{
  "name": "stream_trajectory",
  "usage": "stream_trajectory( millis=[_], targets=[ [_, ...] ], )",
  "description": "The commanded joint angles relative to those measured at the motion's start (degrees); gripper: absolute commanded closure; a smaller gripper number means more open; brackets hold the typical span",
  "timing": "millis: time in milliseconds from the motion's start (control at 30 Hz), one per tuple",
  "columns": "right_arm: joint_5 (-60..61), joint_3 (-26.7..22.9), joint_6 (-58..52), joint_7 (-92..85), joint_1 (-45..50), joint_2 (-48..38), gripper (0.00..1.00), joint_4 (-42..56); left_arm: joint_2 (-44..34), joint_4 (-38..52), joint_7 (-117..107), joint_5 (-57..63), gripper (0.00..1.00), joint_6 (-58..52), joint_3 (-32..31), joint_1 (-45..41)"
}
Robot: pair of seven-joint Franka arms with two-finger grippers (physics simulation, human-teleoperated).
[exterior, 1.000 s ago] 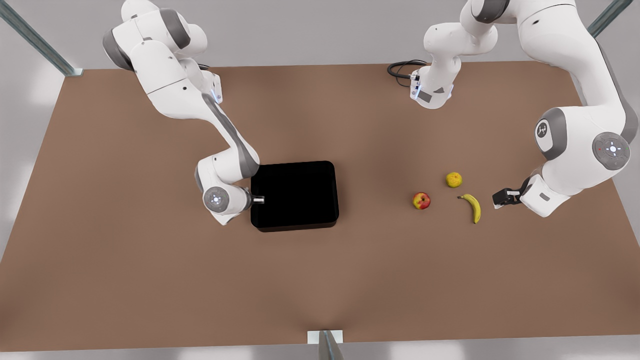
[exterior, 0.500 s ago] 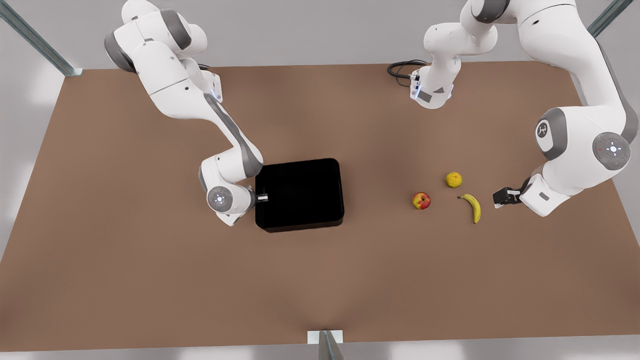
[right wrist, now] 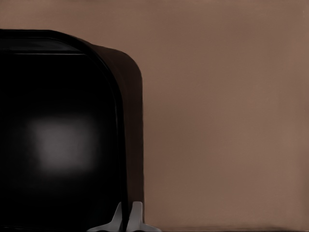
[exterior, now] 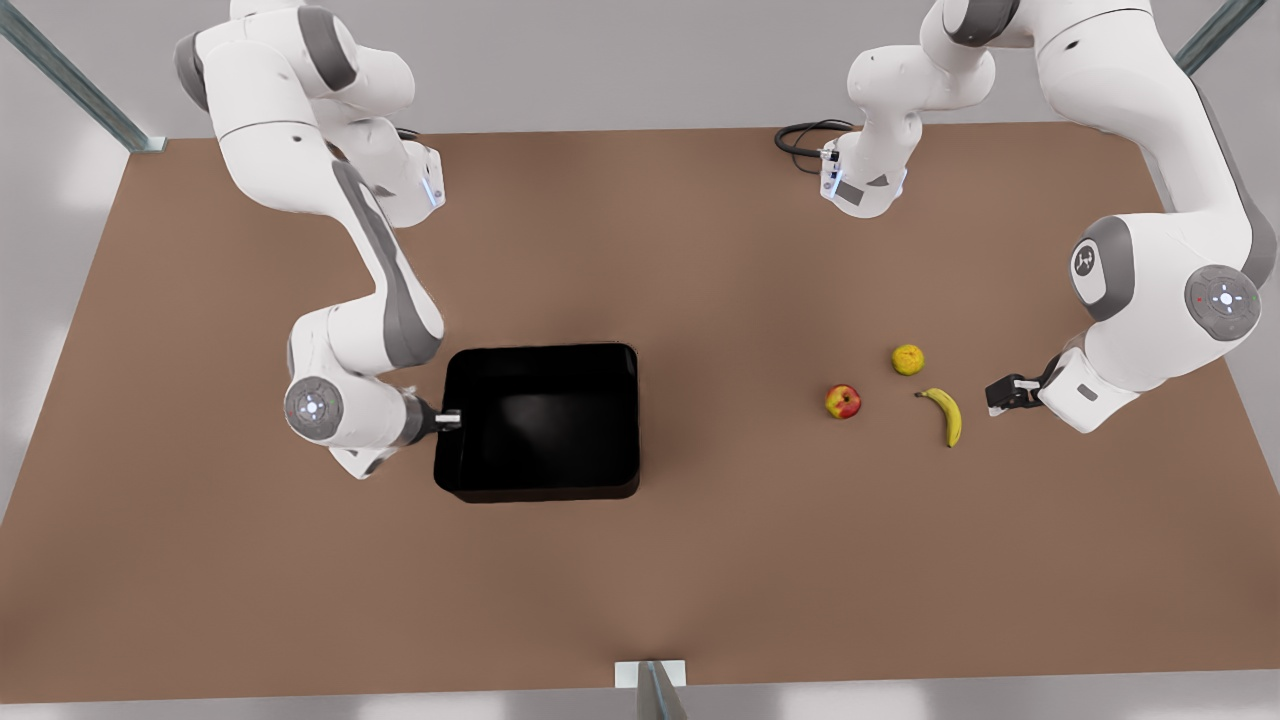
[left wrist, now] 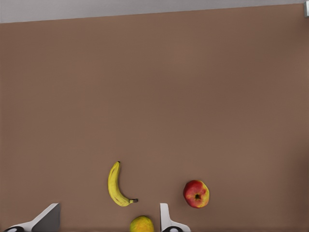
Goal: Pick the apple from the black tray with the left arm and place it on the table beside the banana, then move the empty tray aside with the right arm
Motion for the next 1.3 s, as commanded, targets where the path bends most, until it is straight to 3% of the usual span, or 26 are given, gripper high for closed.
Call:
stream_trajectory(
  millis=[0,333,867,933,967,1033,1133,1200,1267],
  targets=[
    [-0.9,-1.9,-9.7,-11.4,-0.1,-0.1,0.86,2.3,-0.1,0.0,0.6,0.0,0.00,0.0,0.0,0.0],
    [-2.6,-22.0,-12.1,-39.7,-0.1,1.8,0.89,4.5,-0.1,0.0,0.6,0.0,0.00,0.0,0.0,0.0],
    [-2.1,-23.8,1.0,-46.2,-4.2,16.2,0.85,7.5,0.0,0.0,0.5,0.1,0.00,0.0,0.0,-0.1],
    [-2.1,-23.8,1.7,-46.0,-4.2,16.6,0.75,7.5,0.0,0.0,0.5,0.1,0.00,0.0,0.0,-0.1],
    [-2.1,-23.8,1.7,-45.9,-4.2,16.6,0.59,7.5,0.0,0.0,0.5,0.1,0.00,0.0,0.0,-0.1],
    [-1.6,-23.7,0.6,-45.3,-4.1,15.8,0.00,10.9,0.0,-0.1,0.5,0.1,0.00,0.0,-0.1,-0.2],
    [-1.9,-21.7,-13.3,-41.4,-3.8,7.1,0.00,18.1,0.0,0.0,0.5,0.1,0.00,0.0,0.0,-0.2],
    [-3.3,-16.6,-16.2,-34.3,-3.5,0.4,0.00,19.1,0.0,0.0,0.5,0.1,0.00,0.0,0.0,-0.2],
    [-4.0,-16.6,-16.3,-25.0,3.8,-2.2,0.00,19.1,0.0,0.0,0.5,0.1,0.00,0.0,0.0,-0.2]
  ],
)
